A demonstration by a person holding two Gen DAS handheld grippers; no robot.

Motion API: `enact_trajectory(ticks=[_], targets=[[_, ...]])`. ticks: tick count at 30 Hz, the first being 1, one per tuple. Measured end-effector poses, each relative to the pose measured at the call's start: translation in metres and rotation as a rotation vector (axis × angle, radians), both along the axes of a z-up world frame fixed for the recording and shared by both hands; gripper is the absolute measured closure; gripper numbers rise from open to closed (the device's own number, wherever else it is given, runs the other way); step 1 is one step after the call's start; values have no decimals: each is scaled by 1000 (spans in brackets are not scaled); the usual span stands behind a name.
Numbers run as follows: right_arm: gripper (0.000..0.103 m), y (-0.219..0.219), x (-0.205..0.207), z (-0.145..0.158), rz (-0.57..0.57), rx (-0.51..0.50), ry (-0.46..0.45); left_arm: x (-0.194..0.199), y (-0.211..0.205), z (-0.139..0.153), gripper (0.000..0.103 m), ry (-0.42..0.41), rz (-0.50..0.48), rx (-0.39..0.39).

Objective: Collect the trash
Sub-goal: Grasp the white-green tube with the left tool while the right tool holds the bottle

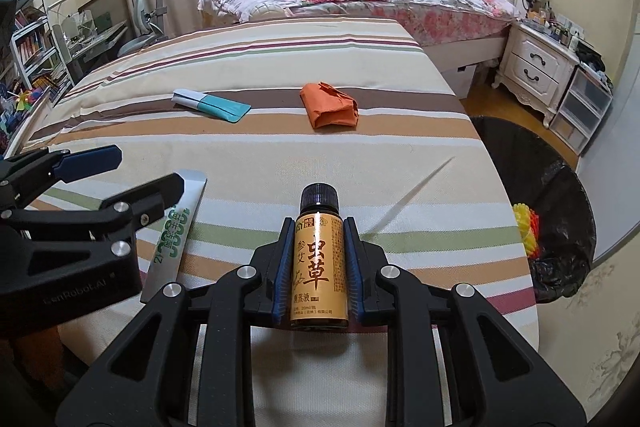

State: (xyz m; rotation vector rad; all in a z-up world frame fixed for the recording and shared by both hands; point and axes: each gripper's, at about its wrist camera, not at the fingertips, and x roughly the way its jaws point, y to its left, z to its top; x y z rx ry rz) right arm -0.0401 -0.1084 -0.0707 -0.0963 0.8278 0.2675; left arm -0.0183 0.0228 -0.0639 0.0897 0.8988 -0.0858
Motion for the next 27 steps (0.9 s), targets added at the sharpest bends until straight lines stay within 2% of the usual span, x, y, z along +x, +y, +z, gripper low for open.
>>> enact_trajectory(ticks=[4, 11, 21, 27], targets=[[80, -1, 0, 0, -2, -1, -1, 2, 1, -15, 32, 66, -24, -12], [80, -2, 1, 1, -3, -2, -1, -5, 17, -15, 40, 21, -23, -14], [80, -3, 1, 1, -3, -3, -2, 3, 42, -14, 40, 8, 41, -16], [80, -3, 0, 1, -3, -2, -2, 2, 49, -11, 40, 28, 84, -28]])
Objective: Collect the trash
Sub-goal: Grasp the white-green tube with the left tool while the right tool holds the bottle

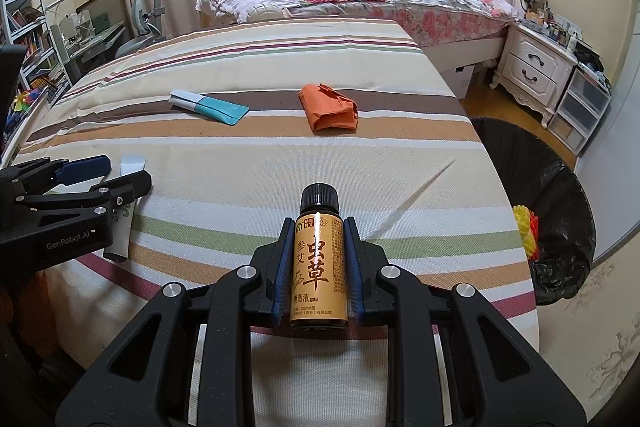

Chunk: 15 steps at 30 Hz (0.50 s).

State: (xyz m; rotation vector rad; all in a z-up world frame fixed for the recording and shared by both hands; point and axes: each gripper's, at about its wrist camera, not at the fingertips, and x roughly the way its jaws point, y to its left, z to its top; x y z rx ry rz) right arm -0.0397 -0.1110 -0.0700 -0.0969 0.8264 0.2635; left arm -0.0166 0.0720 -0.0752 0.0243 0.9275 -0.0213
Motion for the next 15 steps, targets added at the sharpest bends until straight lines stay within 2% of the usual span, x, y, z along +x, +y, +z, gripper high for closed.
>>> enact_trajectory(ticks=[1, 3, 5, 11, 13, 15], targets=[[80, 0, 0, 0, 0, 0, 0, -1, 1, 0, 39, 4, 7, -4], [80, 0, 0, 0, 0, 0, 0, -3, 3, 1, 31, 13, 25, -26], [80, 0, 0, 0, 0, 1, -1, -6, 6, 1, 30, 19, 41, -47], [80, 0, 1, 1, 0, 0, -1, -8, 7, 0, 29, 24, 46, -32], [80, 0, 1, 3, -1, 2, -1, -9, 8, -1, 31, 22, 51, -35], [79, 0, 2, 3, -1, 0, -3, -11, 11, 0, 41, 15, 51, -28]])
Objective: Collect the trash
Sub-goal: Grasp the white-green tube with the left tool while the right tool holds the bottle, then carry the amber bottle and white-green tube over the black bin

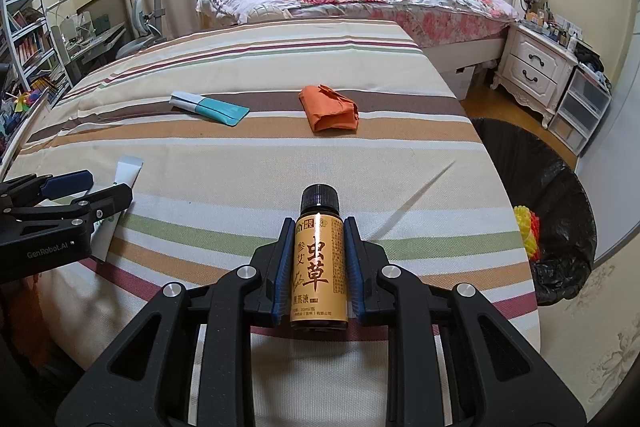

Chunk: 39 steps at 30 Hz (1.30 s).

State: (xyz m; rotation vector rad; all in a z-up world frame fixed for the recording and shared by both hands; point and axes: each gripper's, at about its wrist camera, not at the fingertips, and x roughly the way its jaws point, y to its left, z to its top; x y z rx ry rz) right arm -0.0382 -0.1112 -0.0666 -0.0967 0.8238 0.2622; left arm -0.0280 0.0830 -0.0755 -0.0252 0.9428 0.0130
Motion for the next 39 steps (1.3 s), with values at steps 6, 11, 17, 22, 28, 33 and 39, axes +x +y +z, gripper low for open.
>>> enact_trajectory(ticks=[6, 11, 17, 22, 28, 33, 39], targets=[[78, 0, 0, -1, 1, 2, 1, -3, 7, 1, 64, -17, -5, 11], [70, -1, 1, 3, 10, 26, 5, -5, 8, 2, 84, -26, -27, -3], [72, 1, 1, 4, 9, 11, -2, -4, 11, 2, 85, -30, -31, -30], [76, 1, 0, 2, 7, -4, -10, -4, 12, 2, 86, -34, -31, -33], [80, 2, -1, 1, 1, -18, -20, -5, 11, 3, 86, -39, -39, -40], [80, 0, -2, 0, -4, -11, -24, -5, 11, 4, 86, -51, -51, -47], [80, -9, 2, 2, -31, 5, -31, -1, 4, 8, 86, -71, -76, -39]])
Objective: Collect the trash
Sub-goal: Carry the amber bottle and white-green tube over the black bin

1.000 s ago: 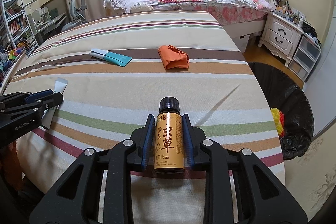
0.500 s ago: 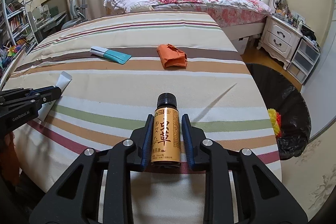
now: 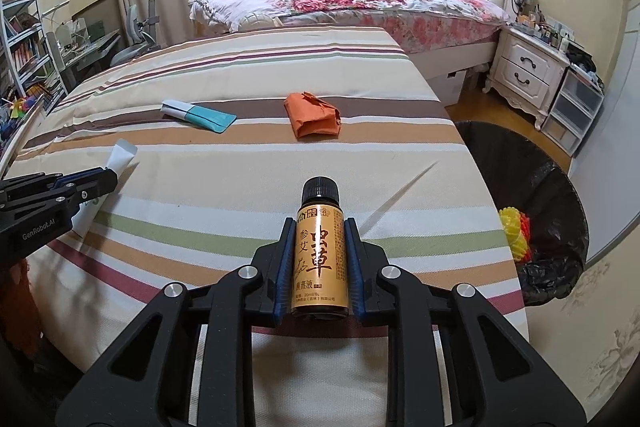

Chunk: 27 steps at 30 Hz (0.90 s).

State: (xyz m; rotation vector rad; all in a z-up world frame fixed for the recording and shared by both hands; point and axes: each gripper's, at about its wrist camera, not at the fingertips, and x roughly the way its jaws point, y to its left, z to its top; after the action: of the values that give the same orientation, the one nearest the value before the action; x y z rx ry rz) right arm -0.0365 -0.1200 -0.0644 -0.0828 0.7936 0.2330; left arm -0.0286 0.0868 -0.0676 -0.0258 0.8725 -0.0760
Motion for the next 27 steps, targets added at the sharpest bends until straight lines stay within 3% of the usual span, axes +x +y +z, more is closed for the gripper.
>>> enact_trajectory(ticks=[10, 22, 27], targets=[[80, -33, 11, 16, -89, 18, -49, 19, -33, 11, 86, -32, -68, 11], [80, -103, 30, 31, -260, 31, -100, 55, -137, 42, 86, -120, -268, 2], [80, -127, 39, 35, -312, 34, -115, 75, -172, 47, 86, -142, -309, 9]])
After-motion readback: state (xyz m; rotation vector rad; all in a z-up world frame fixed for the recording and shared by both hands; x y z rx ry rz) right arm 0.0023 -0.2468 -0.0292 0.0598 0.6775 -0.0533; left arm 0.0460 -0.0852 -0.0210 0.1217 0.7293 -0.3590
